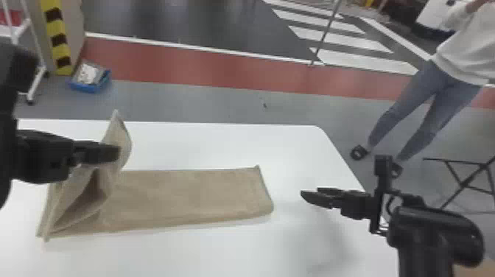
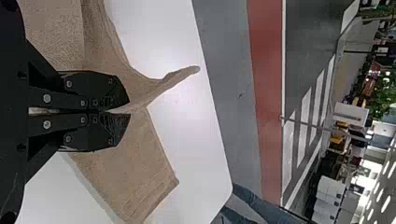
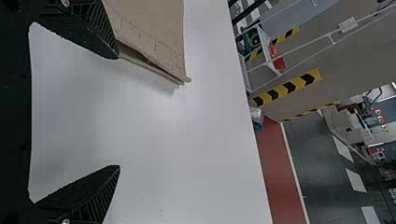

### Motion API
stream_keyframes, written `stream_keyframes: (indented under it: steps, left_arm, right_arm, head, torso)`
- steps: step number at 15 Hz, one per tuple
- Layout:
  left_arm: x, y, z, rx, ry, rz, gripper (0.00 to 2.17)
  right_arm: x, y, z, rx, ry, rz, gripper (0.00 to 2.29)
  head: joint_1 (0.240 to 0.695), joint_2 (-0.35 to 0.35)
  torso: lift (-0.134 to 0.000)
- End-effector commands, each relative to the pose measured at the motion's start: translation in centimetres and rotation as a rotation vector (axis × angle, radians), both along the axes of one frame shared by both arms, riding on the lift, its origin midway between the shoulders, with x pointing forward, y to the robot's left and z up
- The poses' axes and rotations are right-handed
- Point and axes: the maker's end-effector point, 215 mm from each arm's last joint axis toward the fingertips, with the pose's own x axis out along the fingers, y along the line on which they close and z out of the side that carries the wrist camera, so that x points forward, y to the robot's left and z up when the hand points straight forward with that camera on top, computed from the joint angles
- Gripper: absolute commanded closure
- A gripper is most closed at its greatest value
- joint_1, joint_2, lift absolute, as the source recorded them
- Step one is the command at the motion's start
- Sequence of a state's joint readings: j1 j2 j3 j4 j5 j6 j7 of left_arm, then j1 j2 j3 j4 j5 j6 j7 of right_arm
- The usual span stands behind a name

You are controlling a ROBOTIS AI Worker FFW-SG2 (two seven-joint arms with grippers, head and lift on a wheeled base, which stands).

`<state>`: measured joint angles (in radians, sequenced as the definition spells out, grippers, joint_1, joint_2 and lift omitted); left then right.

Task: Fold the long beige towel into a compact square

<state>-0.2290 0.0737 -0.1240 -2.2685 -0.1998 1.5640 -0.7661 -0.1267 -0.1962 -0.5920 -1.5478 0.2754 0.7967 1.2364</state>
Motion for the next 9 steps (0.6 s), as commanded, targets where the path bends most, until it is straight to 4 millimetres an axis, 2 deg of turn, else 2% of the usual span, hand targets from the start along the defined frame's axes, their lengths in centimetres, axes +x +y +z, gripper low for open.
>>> stream_keyframes:
  steps: [1,3,4,7,8,9]
  left_arm:
    - [1.2,6.5,0.2,0.011,0.005,0.094,1.95]
    - [1.1,11.6,-0.5,-0.002,0.039,0.143,1.95]
    - [0.9,14.9,-1.6,-0.022,0.079,0.189,1.95]
    - [2.3,23.1,-3.5,-0.006,0.034,0.255,1.95]
    - [2.9,25.2,-4.4,0.019,0.005,0.278,1.77]
    - [3.5,27.0,-4.9,0.052,-0.039,0.286,1.2]
  right_arm:
    - [-0.2,0.0,-0.2,-0.002,0.004,0.001,0.03]
    - [-0.2,-0.1,-0.2,-0.004,0.004,0.001,0.03]
    - [-0.2,0.1,-0.3,-0.004,0.005,0.002,0.03]
    - [-0.1,0.3,-0.2,-0.004,0.002,0.01,0.03]
    - [-0.1,0.2,-0.2,-0.005,0.002,0.009,0.03]
    - [-0.1,0.3,-0.2,-0.007,0.0,0.012,0.03]
  head:
    - [0.695,-0.345]
    - [0.695,-0.313]
    - [0.695,-0.265]
    - [0.695,-0.197]
    - [0.695,-0.141]
    - [0.695,-0.112]
  torso:
    - [-0.124]
    - [-0.124]
    - [-0.124]
    - [-0.124]
    - [-0.124]
    - [-0.124]
